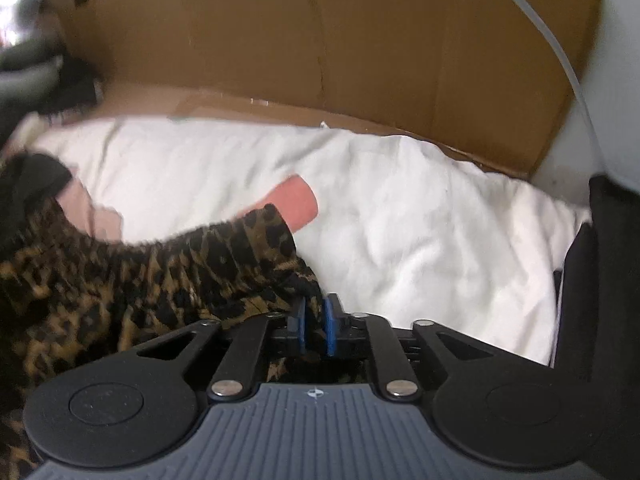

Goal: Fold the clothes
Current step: 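Lower the garment flat onto the sheet and open both grippers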

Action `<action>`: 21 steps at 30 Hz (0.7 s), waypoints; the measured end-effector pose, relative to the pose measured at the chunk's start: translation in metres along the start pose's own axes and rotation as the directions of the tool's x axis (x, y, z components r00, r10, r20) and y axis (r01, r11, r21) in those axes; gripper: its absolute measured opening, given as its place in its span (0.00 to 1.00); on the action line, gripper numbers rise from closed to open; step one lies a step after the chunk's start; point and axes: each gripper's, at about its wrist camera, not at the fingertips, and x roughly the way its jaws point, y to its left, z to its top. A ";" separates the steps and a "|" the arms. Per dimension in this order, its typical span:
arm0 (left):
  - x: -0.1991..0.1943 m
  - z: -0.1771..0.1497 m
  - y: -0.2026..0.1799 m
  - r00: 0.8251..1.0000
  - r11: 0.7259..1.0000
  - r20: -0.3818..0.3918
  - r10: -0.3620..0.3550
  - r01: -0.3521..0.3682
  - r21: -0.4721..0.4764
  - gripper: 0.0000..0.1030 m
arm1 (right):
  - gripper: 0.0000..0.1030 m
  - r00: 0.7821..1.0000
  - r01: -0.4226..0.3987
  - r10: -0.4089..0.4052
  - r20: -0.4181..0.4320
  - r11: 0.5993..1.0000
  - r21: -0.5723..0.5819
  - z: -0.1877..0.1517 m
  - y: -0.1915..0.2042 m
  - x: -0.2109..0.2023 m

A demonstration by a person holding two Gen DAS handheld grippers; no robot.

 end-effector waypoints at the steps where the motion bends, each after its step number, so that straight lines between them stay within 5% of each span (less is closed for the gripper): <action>1: -0.003 -0.001 0.003 1.000 1.000 -0.001 -0.001 0.001 -0.022 0.26 | 0.36 1.000 -0.014 0.014 0.009 1.000 0.022 0.000 -0.004 -0.005; 3: -0.011 -0.005 0.010 1.000 0.998 0.000 -0.002 0.002 -0.064 0.39 | 0.44 0.999 -0.033 0.032 0.028 0.998 0.044 -0.001 -0.008 -0.016; 9: -0.043 -0.026 0.023 1.000 0.993 0.011 -0.019 0.020 -0.120 0.51 | 0.44 0.997 -0.056 0.051 0.061 0.996 0.068 -0.008 -0.015 -0.055; 21: -0.097 -0.100 0.021 0.995 0.974 -0.023 -0.097 0.090 -0.208 0.52 | 0.44 0.996 -0.076 0.073 0.042 0.995 0.072 -0.068 -0.016 -0.135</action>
